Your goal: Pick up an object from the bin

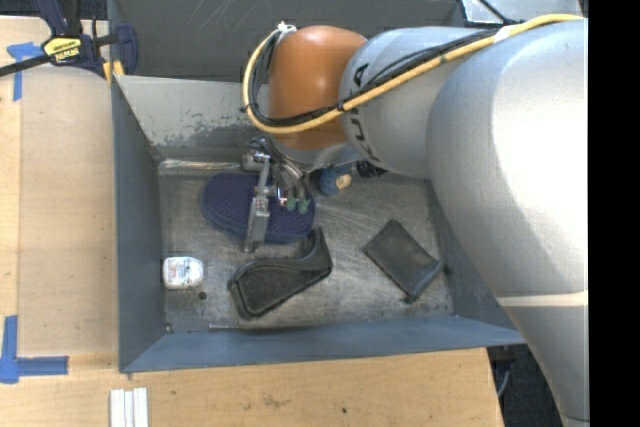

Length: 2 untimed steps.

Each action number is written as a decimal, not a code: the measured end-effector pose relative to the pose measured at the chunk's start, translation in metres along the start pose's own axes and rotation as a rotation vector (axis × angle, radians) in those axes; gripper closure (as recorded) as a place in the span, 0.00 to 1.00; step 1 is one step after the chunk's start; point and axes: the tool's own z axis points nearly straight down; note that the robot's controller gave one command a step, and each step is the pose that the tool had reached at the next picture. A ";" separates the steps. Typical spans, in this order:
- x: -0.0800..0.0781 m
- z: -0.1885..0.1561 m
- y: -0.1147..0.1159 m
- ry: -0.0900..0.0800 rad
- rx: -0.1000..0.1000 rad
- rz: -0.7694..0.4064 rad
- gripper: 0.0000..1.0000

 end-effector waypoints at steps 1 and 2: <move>-0.002 -0.002 0.000 -0.003 -0.002 -0.001 0.00; -0.003 -0.003 0.000 -0.003 -0.002 -0.001 0.00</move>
Offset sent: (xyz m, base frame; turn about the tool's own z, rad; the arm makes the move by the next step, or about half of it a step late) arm 0.0000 0.0000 0.0000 0.0000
